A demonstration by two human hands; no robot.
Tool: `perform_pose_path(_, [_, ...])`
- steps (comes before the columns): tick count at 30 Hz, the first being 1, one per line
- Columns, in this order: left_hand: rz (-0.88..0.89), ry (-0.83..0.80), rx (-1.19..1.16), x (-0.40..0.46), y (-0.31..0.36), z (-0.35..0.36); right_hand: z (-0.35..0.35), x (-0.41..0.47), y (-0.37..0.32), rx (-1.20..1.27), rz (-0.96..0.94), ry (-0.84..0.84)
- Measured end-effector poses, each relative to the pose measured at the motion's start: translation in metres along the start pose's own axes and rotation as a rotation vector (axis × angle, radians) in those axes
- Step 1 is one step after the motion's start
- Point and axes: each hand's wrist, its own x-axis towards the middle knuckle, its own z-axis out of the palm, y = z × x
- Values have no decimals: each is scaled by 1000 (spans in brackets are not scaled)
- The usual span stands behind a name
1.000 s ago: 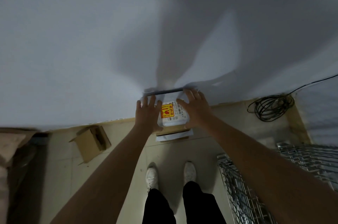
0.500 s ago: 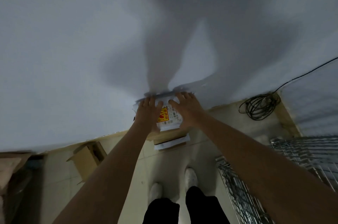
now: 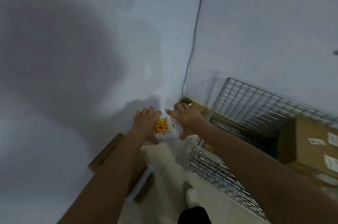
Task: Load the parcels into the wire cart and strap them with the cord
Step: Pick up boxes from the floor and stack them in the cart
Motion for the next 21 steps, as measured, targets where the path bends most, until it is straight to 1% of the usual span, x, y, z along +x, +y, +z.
perform_pose_path(3, [185,30,48,27,67,-40,-2,-76,49,31,189,-3])
perform_pose_path(6, [357,46,90,46,149,-73,7,-156,94,103,369,-12])
perform_pose_path(11, [579,41,140,77,288,-94,41,-277,158,180,593,-57])
perform_pose_path(16, [726,-1,182,106,425,-84,104,-374,217,267,771,-132])
perform_pose_path(21, [783,-105,201,145,548,-53,186,-442,288,355,800,-214])
